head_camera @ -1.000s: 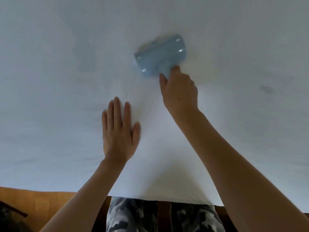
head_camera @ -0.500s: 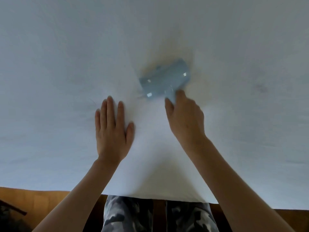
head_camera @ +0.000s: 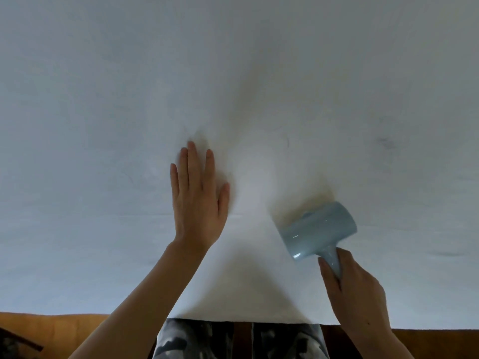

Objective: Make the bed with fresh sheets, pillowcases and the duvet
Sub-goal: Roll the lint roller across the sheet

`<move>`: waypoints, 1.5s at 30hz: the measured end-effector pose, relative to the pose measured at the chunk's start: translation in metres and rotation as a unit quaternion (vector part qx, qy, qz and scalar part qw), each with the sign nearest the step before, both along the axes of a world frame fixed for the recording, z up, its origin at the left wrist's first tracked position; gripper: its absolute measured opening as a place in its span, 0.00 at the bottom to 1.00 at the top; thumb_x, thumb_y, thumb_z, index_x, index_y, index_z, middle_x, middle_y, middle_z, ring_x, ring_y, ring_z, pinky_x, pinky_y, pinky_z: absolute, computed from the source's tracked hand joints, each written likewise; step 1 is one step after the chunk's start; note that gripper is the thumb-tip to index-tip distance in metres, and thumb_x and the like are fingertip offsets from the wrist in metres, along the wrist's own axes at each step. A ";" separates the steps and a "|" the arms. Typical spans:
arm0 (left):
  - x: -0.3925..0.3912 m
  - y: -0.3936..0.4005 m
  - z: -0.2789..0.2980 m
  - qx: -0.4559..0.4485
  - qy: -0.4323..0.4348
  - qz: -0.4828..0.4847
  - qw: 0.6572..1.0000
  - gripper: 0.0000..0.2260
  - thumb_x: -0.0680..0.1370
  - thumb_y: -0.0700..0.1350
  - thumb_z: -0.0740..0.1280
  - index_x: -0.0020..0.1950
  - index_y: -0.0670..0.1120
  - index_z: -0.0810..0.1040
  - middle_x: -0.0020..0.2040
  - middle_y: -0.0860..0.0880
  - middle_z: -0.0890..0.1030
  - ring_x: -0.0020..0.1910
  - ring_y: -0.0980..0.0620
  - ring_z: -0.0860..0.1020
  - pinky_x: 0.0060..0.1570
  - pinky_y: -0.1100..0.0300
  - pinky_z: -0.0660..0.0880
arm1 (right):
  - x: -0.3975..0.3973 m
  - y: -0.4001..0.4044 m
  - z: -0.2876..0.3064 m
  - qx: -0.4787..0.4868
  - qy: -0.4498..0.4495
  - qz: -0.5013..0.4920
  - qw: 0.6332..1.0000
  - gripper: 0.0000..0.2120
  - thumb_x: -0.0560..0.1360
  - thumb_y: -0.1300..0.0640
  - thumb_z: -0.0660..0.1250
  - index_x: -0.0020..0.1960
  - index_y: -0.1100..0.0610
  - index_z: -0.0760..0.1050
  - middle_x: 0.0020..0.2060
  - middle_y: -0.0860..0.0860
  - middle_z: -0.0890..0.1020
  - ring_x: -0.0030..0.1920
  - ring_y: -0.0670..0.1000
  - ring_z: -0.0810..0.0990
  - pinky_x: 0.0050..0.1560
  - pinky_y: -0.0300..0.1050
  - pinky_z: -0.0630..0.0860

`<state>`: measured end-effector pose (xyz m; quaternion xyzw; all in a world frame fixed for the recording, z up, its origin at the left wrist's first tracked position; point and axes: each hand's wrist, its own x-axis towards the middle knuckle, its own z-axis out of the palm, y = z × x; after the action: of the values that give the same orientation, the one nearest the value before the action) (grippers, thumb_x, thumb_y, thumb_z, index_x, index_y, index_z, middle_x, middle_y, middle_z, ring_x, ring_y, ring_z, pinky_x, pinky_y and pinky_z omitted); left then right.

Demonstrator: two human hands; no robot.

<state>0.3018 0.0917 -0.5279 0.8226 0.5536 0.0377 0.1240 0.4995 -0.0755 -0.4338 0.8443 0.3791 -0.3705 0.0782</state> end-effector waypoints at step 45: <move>0.056 -0.034 -0.008 -0.014 -0.014 0.028 0.999 0.27 0.81 0.47 0.55 0.76 0.34 0.56 0.77 0.36 0.56 0.77 0.40 0.53 0.75 0.46 0.50 | 0.029 -0.041 0.004 -0.041 0.020 -0.061 0.997 0.09 0.79 0.45 0.57 0.51 0.50 0.65 0.30 0.42 0.72 0.30 0.48 0.74 0.35 0.44 0.73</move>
<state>0.3574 0.0581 -0.5363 0.8044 0.5750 0.0453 0.1421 0.5287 -0.1170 -0.4297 0.8545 0.3127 -0.4064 0.0828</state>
